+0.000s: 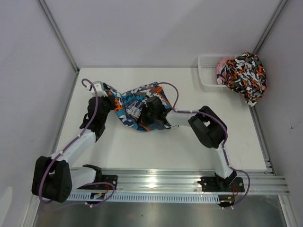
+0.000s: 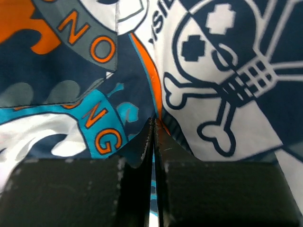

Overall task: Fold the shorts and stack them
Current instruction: Fold the shorts

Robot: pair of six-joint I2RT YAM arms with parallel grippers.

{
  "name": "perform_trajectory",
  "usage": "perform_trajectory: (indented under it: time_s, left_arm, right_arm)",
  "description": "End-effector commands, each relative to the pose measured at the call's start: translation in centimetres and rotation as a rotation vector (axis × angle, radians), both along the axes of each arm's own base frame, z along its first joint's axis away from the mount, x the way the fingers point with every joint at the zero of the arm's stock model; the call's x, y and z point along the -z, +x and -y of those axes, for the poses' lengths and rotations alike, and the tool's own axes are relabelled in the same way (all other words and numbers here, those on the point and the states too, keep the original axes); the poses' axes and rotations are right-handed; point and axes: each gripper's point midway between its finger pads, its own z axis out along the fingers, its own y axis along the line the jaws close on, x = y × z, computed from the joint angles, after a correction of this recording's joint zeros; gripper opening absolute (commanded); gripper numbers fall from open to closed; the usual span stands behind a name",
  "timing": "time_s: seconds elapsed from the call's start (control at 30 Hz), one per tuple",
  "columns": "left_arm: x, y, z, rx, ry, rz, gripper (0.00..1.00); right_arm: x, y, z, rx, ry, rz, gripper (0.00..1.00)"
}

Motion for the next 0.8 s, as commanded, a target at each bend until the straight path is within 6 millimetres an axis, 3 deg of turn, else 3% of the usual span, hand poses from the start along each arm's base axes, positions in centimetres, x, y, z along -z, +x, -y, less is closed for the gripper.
perform_trajectory:
  time_s: [0.0,0.13,0.17,0.2,0.27,0.33,0.53,0.77]
  left_arm:
    - [-1.6,-1.1,0.0,-0.026,0.087,0.044,0.0]
    - [-2.1,-2.5,2.2,0.013,0.142,0.061,0.0]
    - [-2.2,-3.1,3.7,0.052,0.161,0.069,0.0]
    - [-1.9,-3.4,3.9,0.051,0.18,0.07,0.0]
    - [-2.9,-4.2,6.0,0.117,0.202,0.113,0.01]
    - [-2.2,-5.2,7.4,0.163,0.232,0.111,0.01]
    - [-1.2,-6.8,9.9,0.243,0.325,0.105,0.0]
    - [-1.0,-7.0,11.8,0.27,0.361,0.091,0.0]
  right_arm:
    - [-1.5,-0.1,-2.2,0.01,0.065,0.066,0.0]
    - [-0.2,-1.0,-2.5,0.011,0.07,0.046,0.0]
    - [-0.1,-1.2,-2.5,0.009,0.071,0.041,0.0]
    - [0.2,-1.2,-2.5,0.01,0.069,0.034,0.0]
    - [0.3,-1.2,-2.4,0.011,0.069,0.031,0.0]
    - [0.5,-1.2,-2.3,0.013,0.071,0.025,0.0]
    - [0.0,-0.8,-2.1,-0.03,0.146,-0.01,0.0]
    - [-1.4,0.3,-2.1,-0.031,0.171,-0.011,0.0]
